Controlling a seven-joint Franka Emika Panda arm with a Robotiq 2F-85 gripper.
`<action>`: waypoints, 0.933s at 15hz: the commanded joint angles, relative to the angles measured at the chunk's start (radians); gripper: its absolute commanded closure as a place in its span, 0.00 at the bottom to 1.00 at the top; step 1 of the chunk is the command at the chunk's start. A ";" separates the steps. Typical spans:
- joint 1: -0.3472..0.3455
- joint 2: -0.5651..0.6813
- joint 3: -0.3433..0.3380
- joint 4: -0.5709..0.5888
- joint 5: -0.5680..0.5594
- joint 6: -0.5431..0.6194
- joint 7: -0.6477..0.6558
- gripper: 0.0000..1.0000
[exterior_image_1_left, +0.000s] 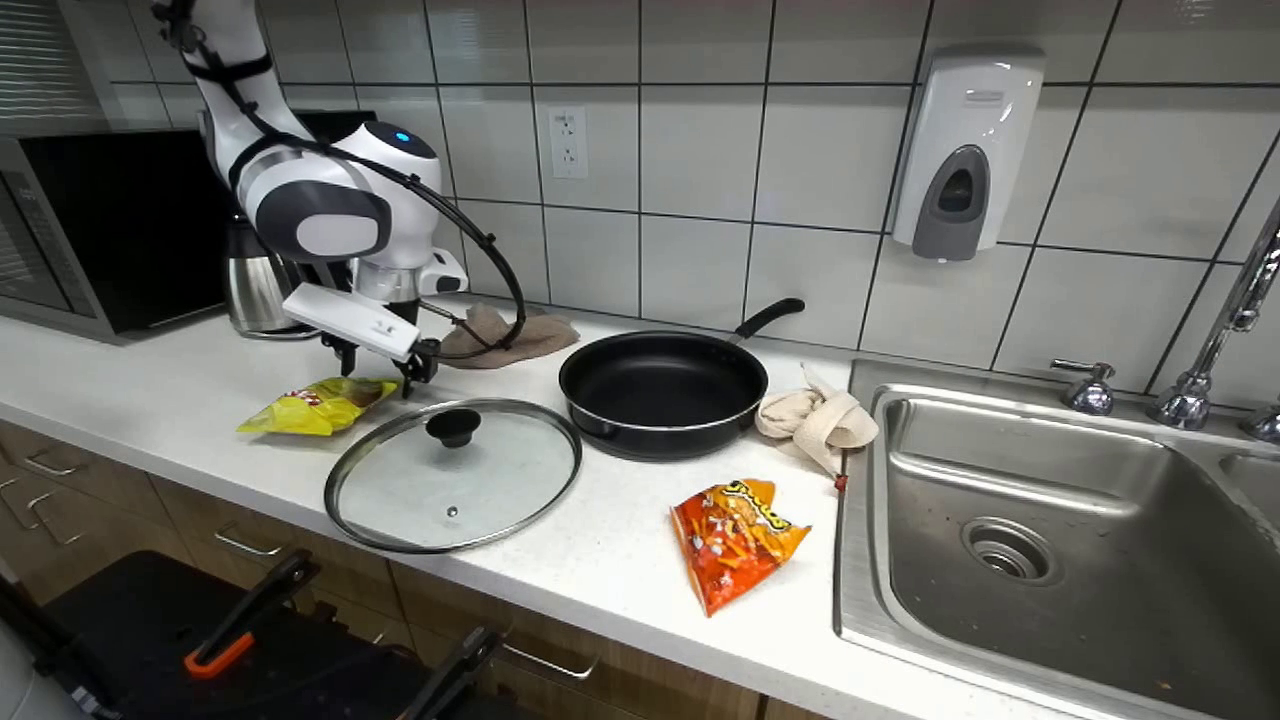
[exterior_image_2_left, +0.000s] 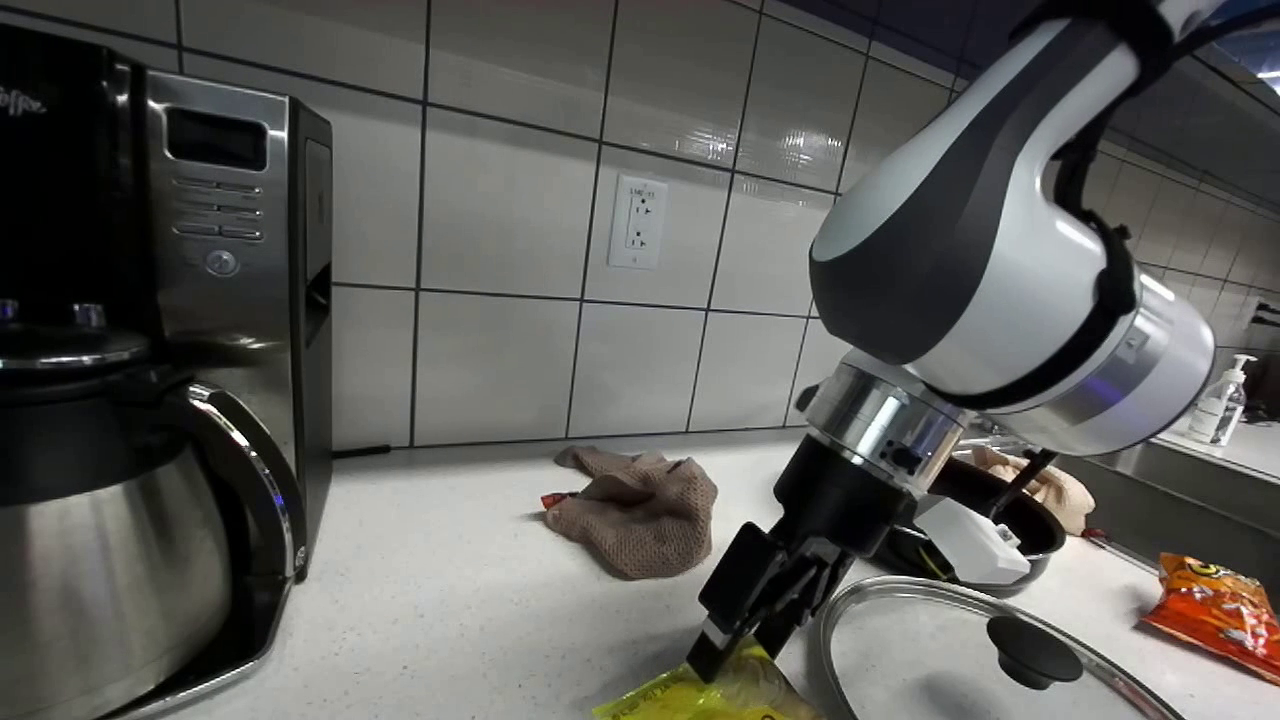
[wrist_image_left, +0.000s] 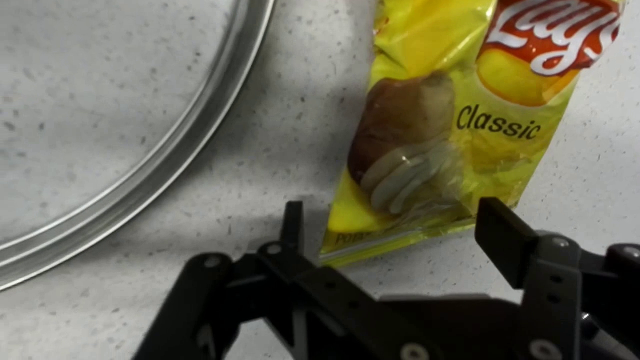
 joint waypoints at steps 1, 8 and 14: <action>-0.034 0.004 0.029 0.012 0.047 0.016 -0.057 0.42; -0.040 0.002 0.032 0.011 0.070 0.019 -0.085 0.97; -0.034 -0.019 0.034 0.005 0.076 0.020 -0.082 1.00</action>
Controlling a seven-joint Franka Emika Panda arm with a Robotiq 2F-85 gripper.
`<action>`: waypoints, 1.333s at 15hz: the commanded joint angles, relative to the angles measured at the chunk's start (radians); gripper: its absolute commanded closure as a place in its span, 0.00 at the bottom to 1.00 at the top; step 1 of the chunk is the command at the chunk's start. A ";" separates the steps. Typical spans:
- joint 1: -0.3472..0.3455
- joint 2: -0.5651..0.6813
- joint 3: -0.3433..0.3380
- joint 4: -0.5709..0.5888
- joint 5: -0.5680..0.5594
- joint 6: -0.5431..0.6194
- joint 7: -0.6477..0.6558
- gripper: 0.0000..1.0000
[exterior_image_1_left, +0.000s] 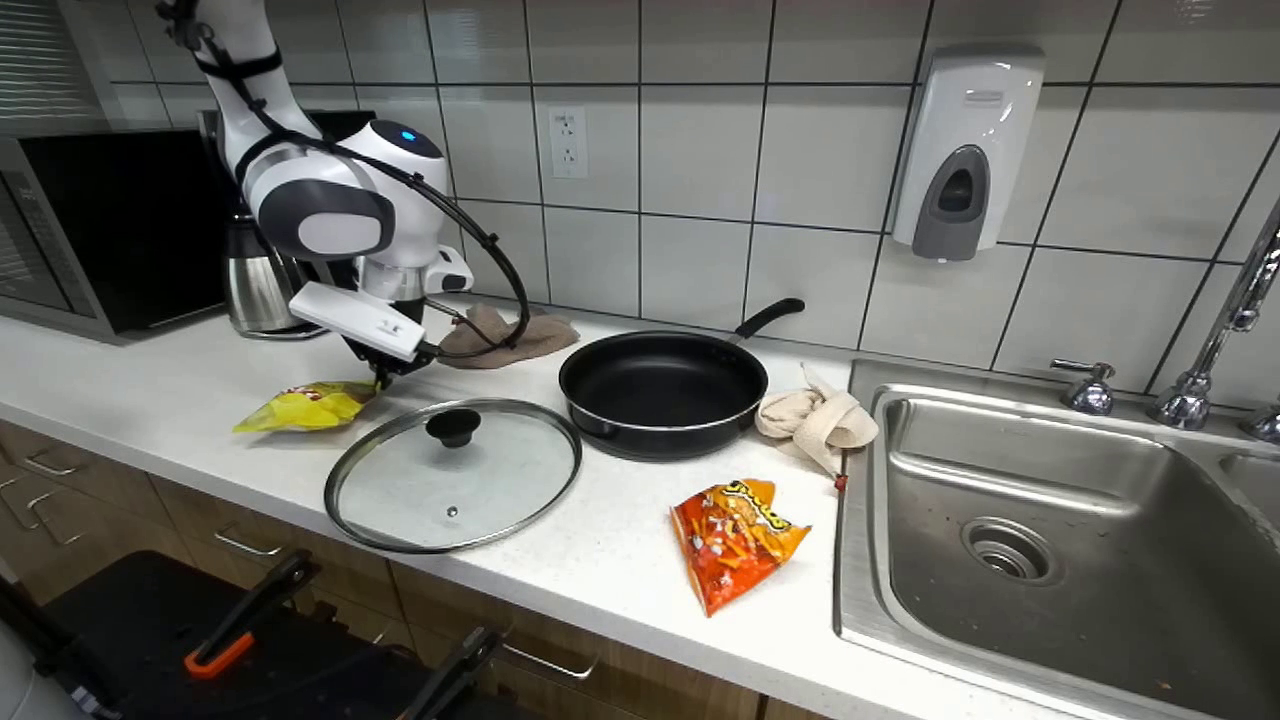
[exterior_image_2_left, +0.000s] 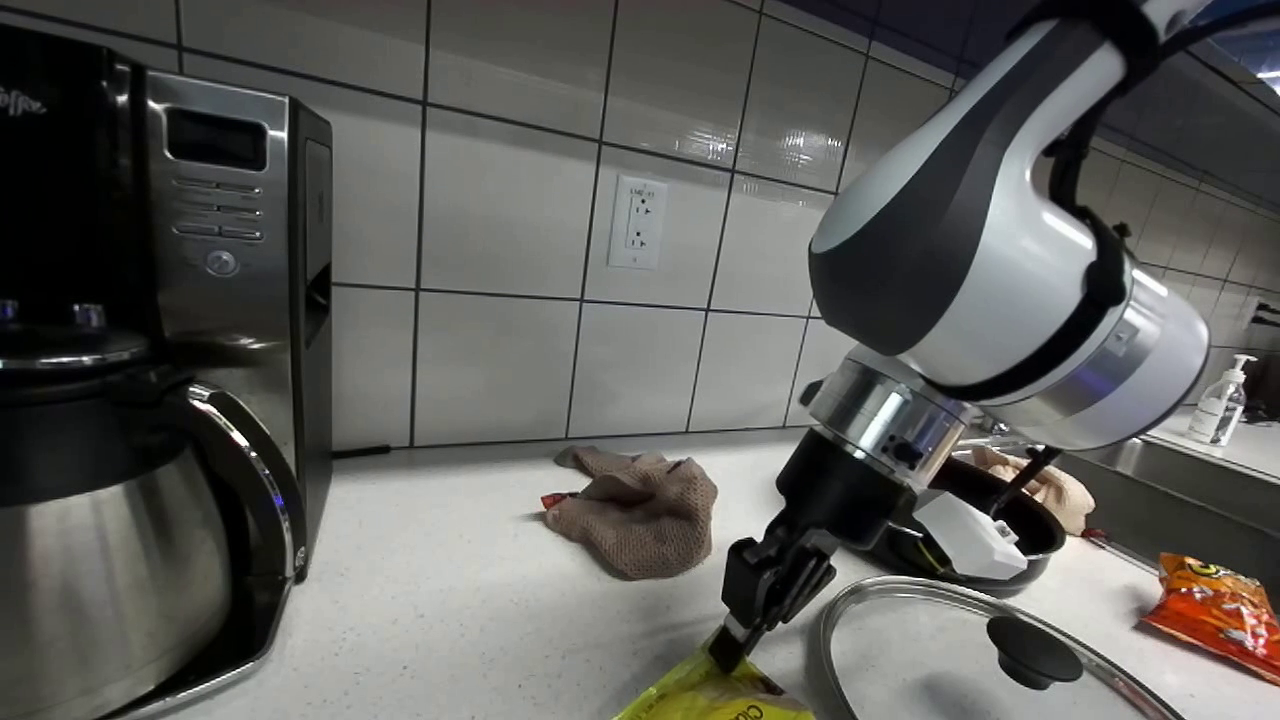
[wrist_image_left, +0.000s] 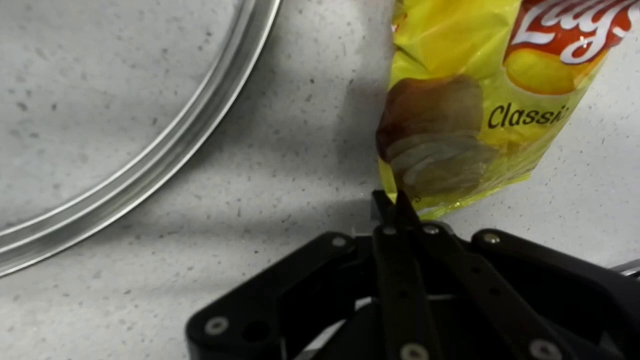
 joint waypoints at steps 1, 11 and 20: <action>-0.010 -0.032 0.023 -0.006 0.025 0.007 -0.024 1.00; 0.047 -0.175 -0.032 -0.046 -0.147 0.006 0.151 1.00; 0.007 -0.254 -0.044 -0.052 -0.343 0.008 0.334 1.00</action>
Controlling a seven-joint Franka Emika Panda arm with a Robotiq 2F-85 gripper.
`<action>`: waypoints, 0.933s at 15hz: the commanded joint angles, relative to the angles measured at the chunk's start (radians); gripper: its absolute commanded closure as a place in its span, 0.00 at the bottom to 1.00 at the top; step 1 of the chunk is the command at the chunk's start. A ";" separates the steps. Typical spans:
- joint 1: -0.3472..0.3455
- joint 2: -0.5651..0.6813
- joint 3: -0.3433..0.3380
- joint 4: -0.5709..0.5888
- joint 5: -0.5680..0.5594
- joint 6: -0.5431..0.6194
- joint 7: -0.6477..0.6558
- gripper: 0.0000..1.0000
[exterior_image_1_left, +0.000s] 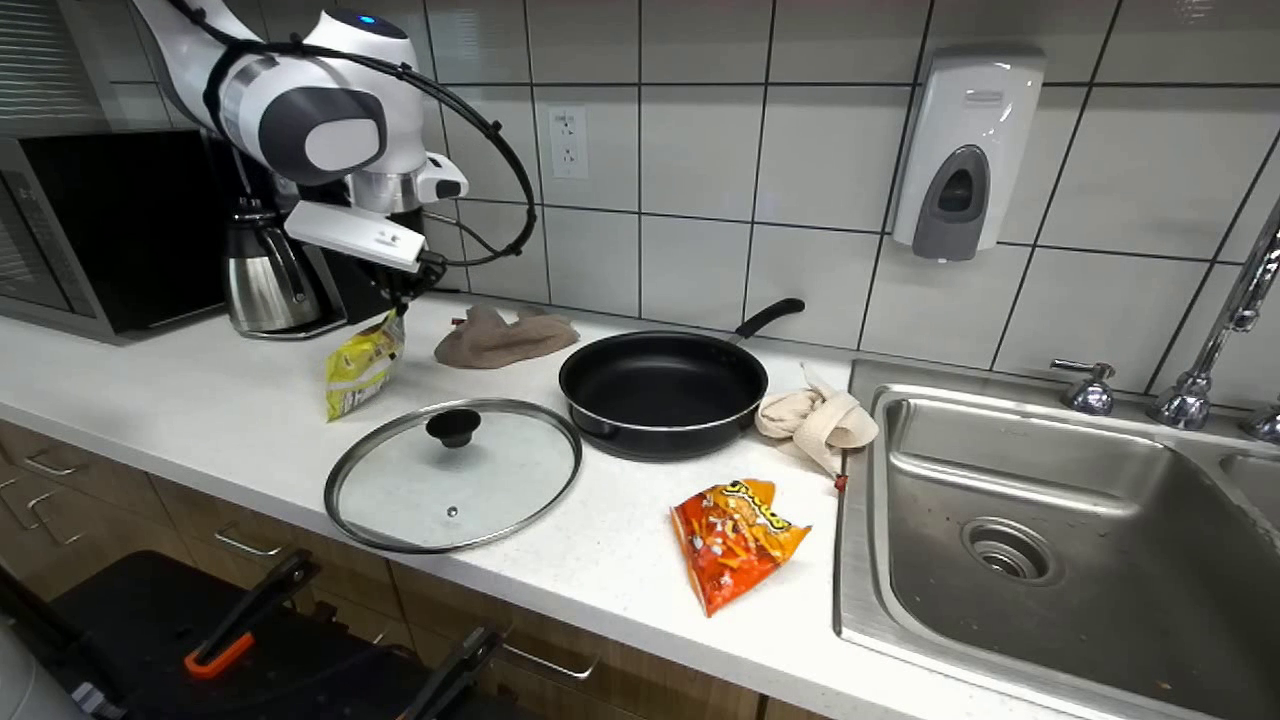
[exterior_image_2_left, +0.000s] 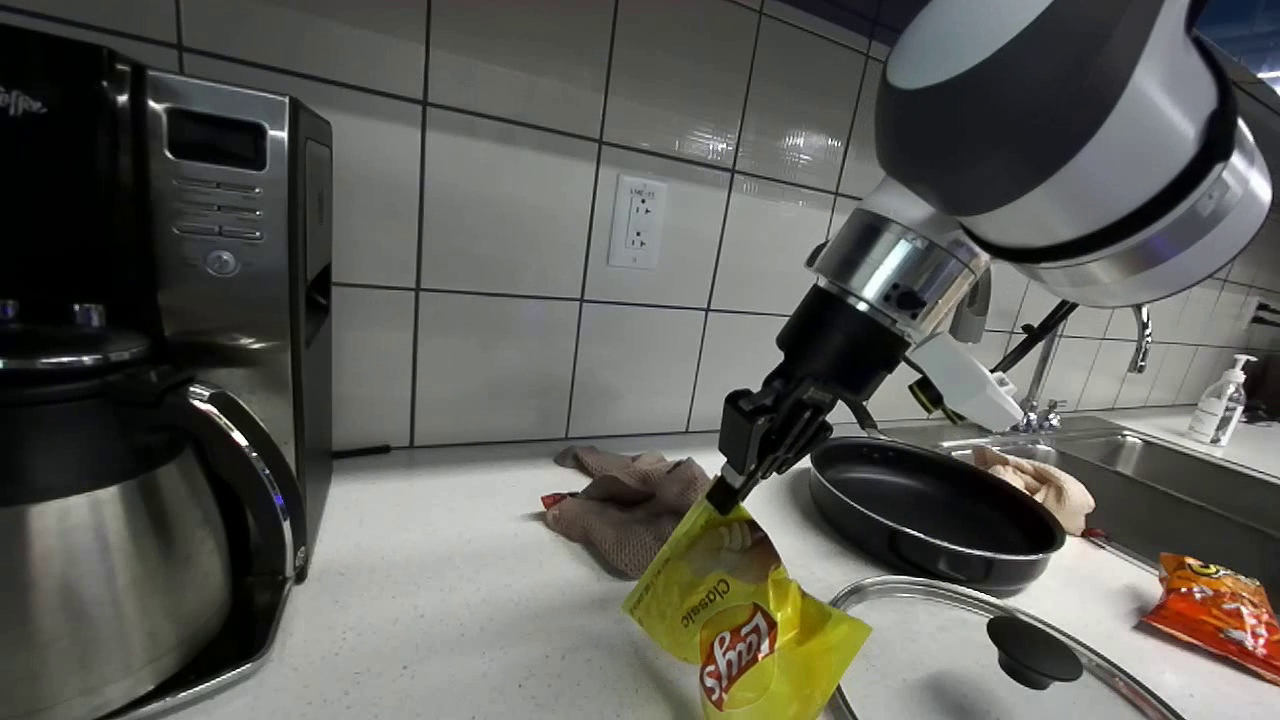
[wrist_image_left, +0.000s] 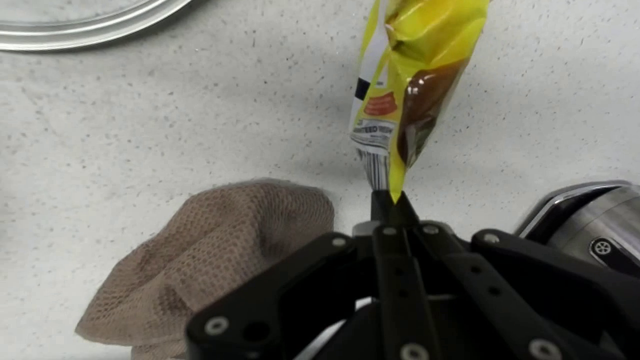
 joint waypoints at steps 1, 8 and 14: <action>-0.028 -0.068 0.000 -0.033 -0.060 0.005 0.075 1.00; -0.025 -0.149 -0.053 -0.063 -0.116 0.037 0.107 1.00; -0.017 -0.211 -0.112 -0.139 -0.221 0.161 0.195 1.00</action>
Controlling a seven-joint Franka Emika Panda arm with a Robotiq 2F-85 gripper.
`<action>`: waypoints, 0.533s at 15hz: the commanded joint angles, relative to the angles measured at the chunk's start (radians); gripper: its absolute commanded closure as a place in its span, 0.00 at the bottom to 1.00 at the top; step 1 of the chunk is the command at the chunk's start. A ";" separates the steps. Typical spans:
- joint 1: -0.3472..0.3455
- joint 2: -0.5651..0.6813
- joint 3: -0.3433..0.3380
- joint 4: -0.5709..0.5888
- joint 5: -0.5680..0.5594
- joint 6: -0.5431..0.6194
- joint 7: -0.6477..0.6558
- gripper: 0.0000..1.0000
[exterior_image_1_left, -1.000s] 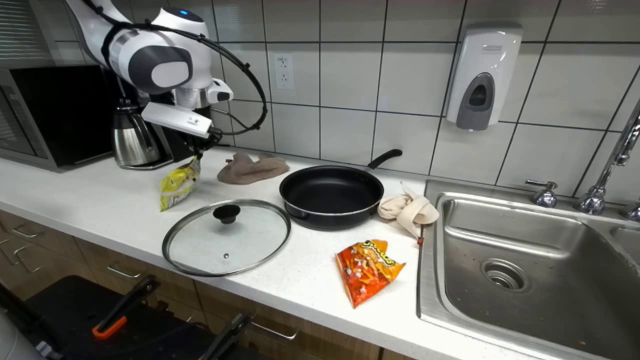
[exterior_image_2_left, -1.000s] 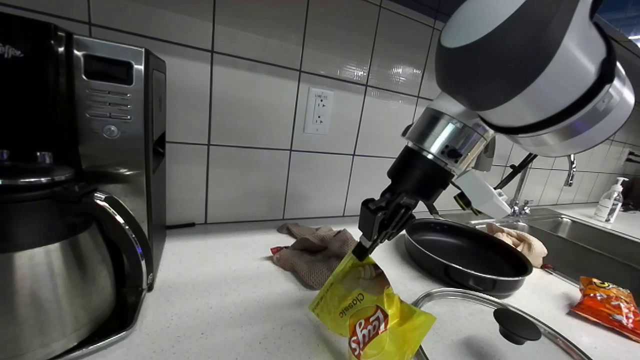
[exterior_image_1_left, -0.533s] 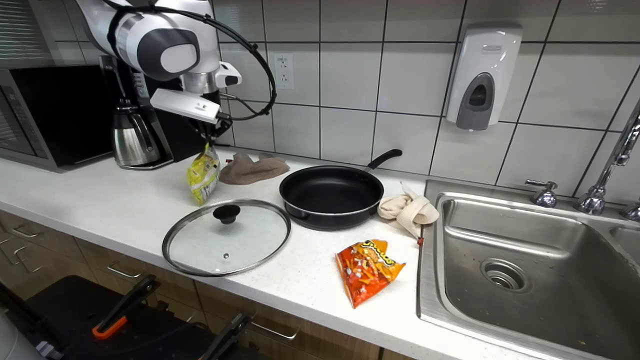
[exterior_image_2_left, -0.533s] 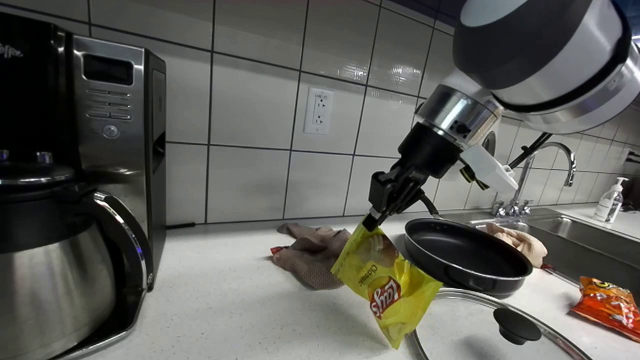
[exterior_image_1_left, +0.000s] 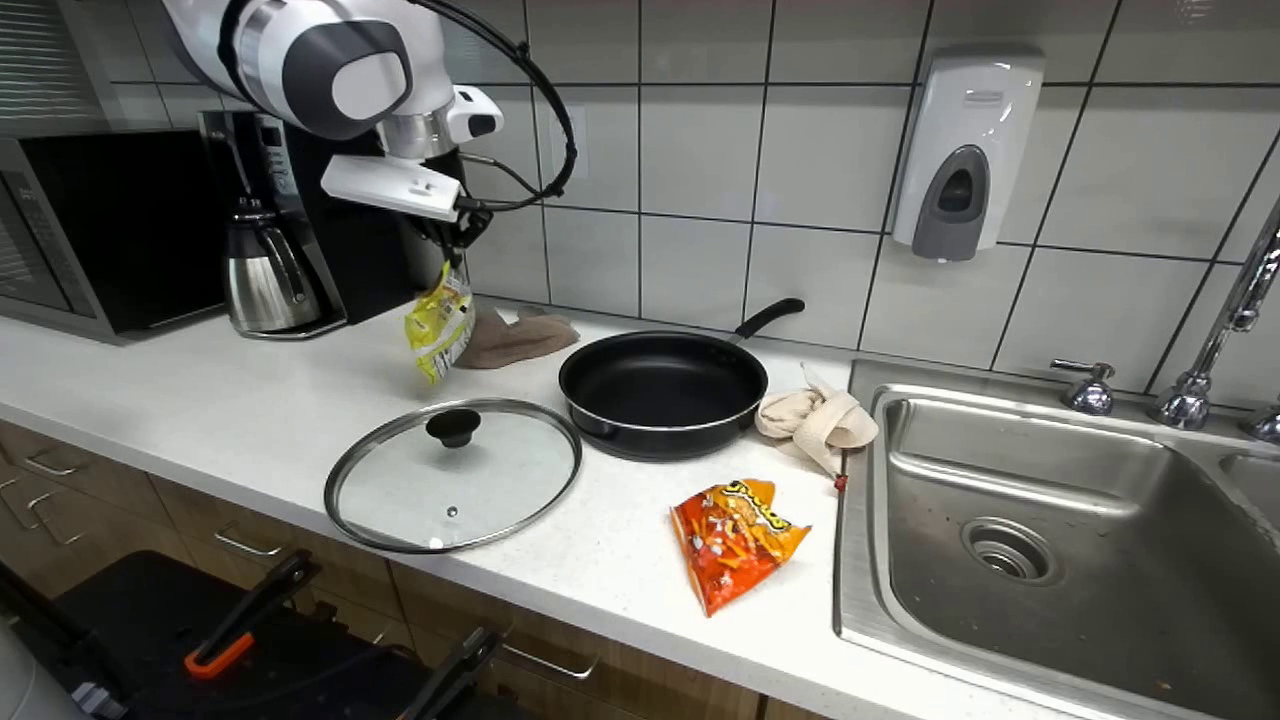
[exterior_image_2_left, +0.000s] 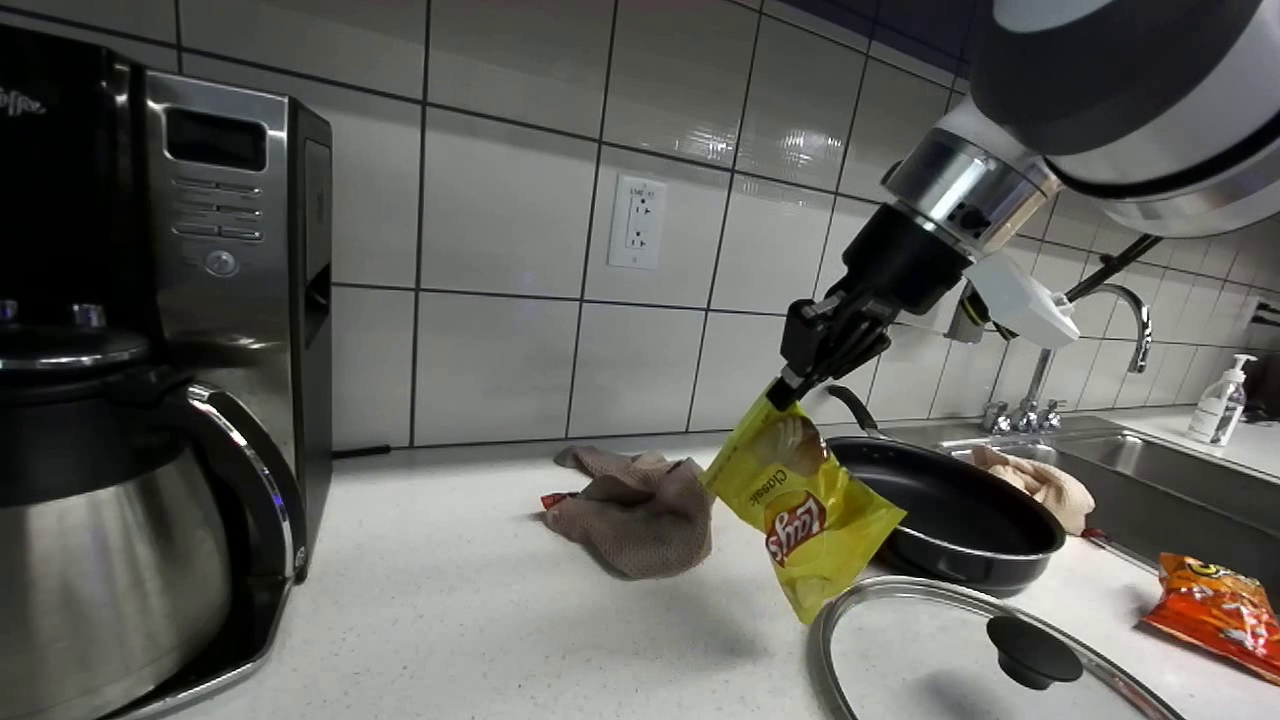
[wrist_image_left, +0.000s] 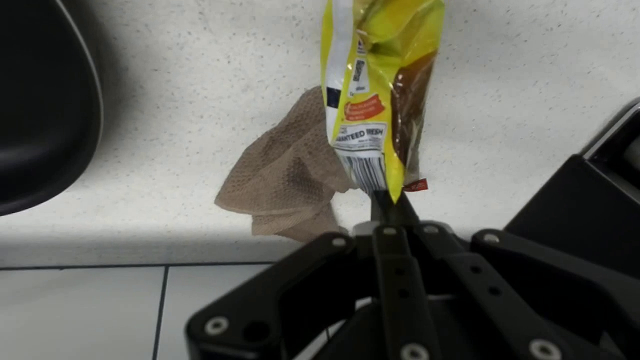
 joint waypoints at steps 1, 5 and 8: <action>0.006 -0.073 -0.038 -0.087 -0.103 0.095 0.104 1.00; -0.008 -0.098 -0.087 -0.135 -0.176 0.180 0.172 1.00; -0.019 -0.124 -0.127 -0.169 -0.204 0.227 0.197 1.00</action>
